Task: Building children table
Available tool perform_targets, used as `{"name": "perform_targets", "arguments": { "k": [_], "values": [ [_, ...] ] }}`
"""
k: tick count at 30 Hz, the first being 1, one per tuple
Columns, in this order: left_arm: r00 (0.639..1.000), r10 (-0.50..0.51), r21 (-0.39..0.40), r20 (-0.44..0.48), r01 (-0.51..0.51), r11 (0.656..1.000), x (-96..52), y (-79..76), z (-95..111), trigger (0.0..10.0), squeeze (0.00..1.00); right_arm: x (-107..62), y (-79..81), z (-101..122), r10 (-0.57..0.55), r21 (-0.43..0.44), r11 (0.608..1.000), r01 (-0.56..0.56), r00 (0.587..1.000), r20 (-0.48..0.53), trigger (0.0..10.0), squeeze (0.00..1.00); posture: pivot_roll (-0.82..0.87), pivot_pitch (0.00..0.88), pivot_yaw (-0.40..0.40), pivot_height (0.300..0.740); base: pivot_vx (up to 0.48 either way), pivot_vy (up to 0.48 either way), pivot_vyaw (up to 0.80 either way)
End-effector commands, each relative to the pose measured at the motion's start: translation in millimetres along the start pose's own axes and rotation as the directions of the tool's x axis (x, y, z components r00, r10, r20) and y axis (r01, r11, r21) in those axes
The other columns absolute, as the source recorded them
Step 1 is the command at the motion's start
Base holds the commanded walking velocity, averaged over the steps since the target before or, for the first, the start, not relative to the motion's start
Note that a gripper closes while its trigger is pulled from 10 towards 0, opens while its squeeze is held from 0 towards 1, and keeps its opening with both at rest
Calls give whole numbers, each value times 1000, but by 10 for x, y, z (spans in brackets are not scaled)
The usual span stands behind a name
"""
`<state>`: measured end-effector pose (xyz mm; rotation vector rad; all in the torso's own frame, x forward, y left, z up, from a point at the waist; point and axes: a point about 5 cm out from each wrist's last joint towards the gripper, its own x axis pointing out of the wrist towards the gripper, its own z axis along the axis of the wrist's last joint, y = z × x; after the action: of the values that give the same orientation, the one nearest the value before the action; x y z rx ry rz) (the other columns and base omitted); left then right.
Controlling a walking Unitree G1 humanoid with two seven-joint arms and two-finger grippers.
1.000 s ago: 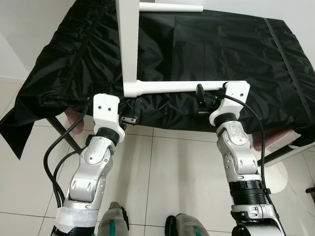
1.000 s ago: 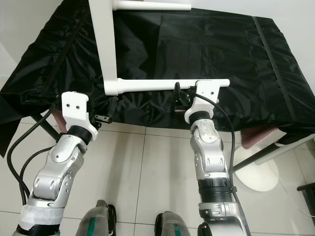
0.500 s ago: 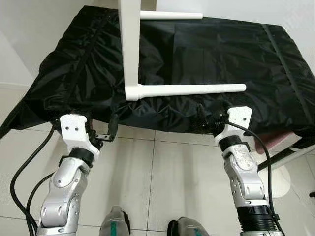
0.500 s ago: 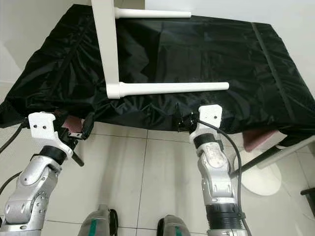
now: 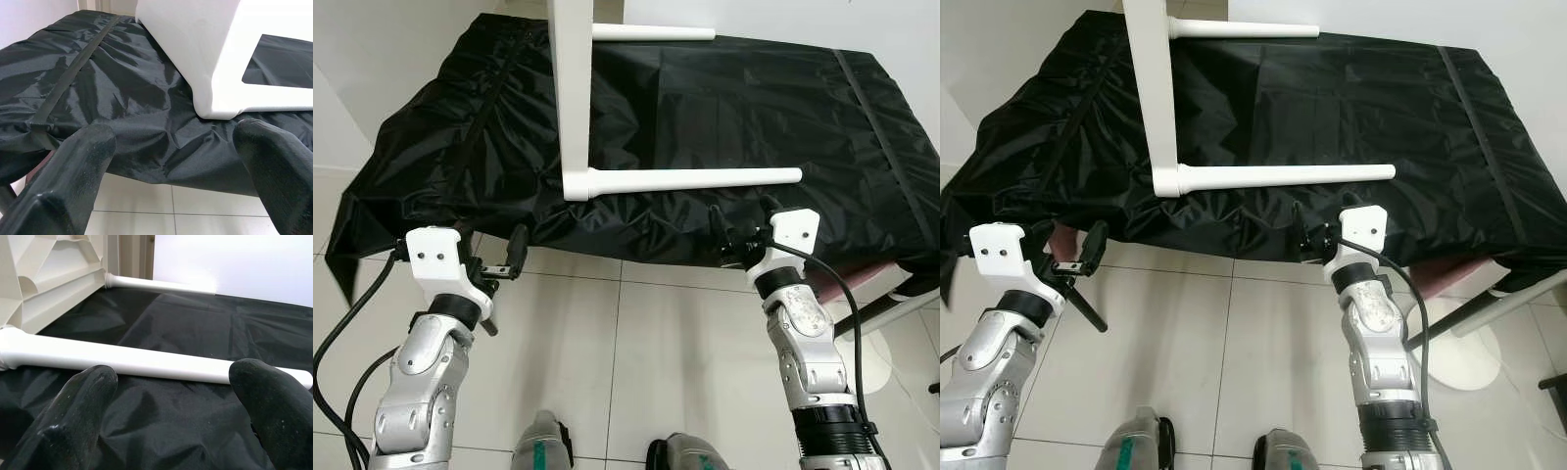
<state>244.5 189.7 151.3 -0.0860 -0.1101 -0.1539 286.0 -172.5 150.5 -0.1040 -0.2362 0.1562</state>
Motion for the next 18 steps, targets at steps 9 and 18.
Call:
{"name": "perform_targets", "arguments": {
  "k": [9, 18],
  "values": [
    [1000, -22, 8, -5, 22, 1000, -27, 19, -28, 10000, 0, -27, -96, -25, 2, -20, 1000, -2, 1000, -5, 10000, 0, 72, 56, -39, 740, 118, 0, 0],
    [1000, -19, 7, -2, 19, 1000, -24, 14, -36, 10000, 0, -8, -113, -29, 14, -32, 999, -14, 1000, -4, 10000, 0, 77, 43, -50, 740, 305, 0, 0]
  ]
}}
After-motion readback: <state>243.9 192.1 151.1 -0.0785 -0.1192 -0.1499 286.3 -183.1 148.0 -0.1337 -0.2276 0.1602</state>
